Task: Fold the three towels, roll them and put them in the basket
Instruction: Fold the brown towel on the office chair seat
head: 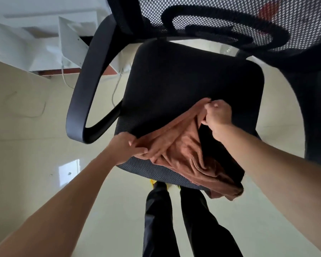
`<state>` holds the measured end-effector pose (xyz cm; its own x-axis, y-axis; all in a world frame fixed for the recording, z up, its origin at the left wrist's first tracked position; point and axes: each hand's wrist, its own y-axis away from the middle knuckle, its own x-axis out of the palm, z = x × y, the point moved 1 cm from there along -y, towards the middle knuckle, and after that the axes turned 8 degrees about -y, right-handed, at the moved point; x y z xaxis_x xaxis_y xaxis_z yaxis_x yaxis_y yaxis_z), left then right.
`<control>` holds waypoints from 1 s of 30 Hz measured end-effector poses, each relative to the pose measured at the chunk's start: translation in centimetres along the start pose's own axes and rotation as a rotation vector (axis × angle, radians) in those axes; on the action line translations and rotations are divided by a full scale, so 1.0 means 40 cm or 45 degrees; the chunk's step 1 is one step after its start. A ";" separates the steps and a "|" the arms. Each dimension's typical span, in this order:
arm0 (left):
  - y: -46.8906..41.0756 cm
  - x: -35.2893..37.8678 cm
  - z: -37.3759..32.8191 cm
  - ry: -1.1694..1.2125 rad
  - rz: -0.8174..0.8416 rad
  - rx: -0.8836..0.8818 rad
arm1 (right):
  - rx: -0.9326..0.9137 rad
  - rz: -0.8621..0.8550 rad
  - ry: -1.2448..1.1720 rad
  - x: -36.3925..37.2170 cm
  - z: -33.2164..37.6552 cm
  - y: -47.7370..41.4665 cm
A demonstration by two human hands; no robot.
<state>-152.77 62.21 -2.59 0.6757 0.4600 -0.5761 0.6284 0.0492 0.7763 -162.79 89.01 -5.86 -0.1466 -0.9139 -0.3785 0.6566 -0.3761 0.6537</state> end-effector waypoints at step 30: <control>-0.264 -0.065 -0.308 1.182 -0.368 -0.467 | -0.007 -0.298 0.211 -0.278 -0.022 -0.191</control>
<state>-165.89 71.41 -6.14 -0.1426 0.8817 -0.4498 0.4582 0.4616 0.7596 -165.54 102.18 -7.22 -0.1721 -0.7647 -0.6210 0.6231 -0.5727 0.5326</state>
